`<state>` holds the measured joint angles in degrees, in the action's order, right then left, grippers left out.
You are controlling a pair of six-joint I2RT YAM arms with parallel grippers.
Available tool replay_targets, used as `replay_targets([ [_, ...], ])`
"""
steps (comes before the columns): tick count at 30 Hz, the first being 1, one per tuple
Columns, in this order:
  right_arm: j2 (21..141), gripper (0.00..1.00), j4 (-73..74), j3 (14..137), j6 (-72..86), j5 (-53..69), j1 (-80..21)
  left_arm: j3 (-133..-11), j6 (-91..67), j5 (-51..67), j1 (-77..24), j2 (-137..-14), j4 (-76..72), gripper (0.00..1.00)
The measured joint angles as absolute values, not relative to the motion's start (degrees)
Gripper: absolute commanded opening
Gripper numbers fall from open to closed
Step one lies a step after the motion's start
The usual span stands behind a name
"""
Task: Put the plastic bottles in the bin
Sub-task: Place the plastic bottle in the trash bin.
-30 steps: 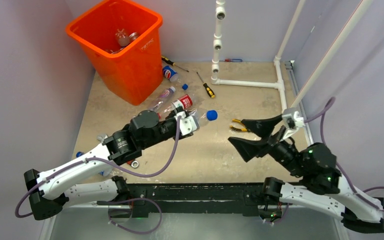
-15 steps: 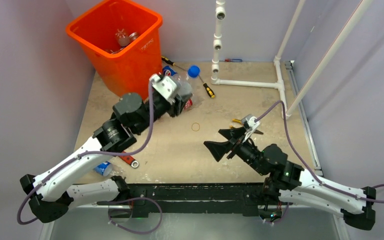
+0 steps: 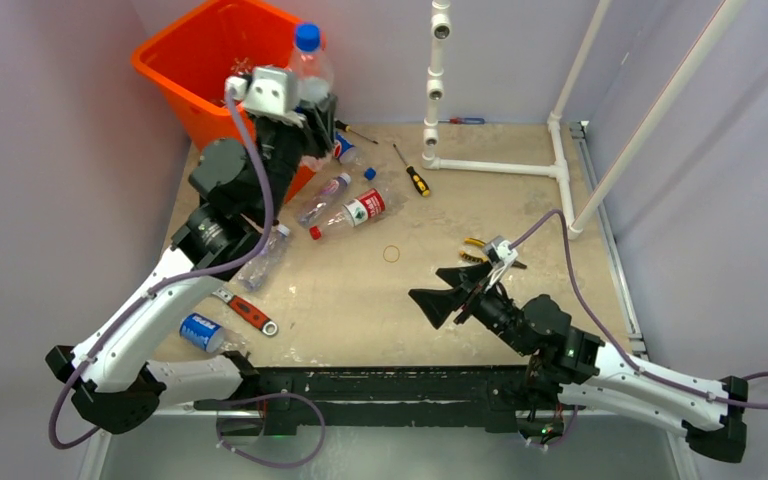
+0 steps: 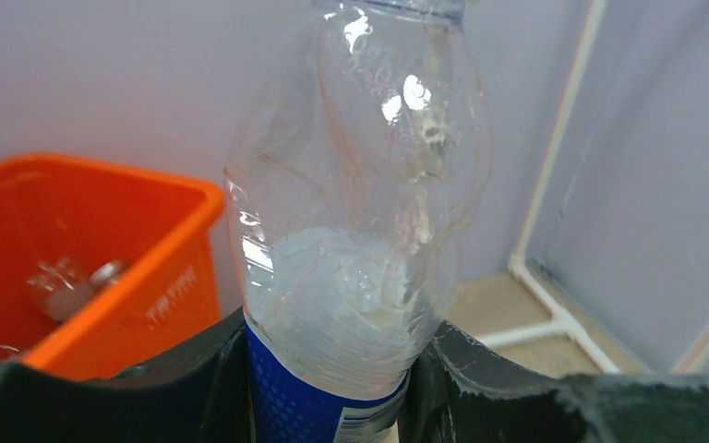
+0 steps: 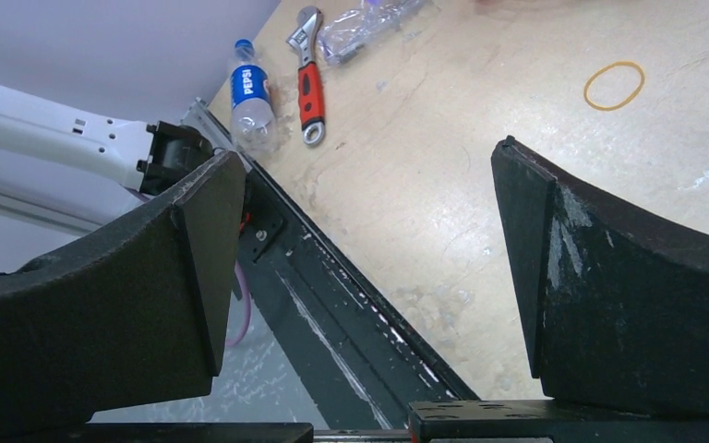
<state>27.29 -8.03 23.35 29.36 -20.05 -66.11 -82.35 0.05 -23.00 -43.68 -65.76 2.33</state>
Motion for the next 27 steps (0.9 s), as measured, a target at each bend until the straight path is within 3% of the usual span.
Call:
replay_targets([
  [6, 26.8, 0.99, -8.2, 22.5, 30.3, -20.0, -66.1, -94.2, 5.2, -30.8, -41.3, -70.3, -3.8, 0.11],
  [12, 30.2, 0.99, -8.3, 22.5, 30.3, -19.9, -66.1, -99.2, 4.7, -30.8, -30.8, -76.2, -9.5, 0.12],
  [27, 30.5, 0.98, -8.7, 23.4, 32.8, -16.1, -66.1, -101.1, -6.3, -18.0, -8.9, -89.9, -24.5, 0.13],
])
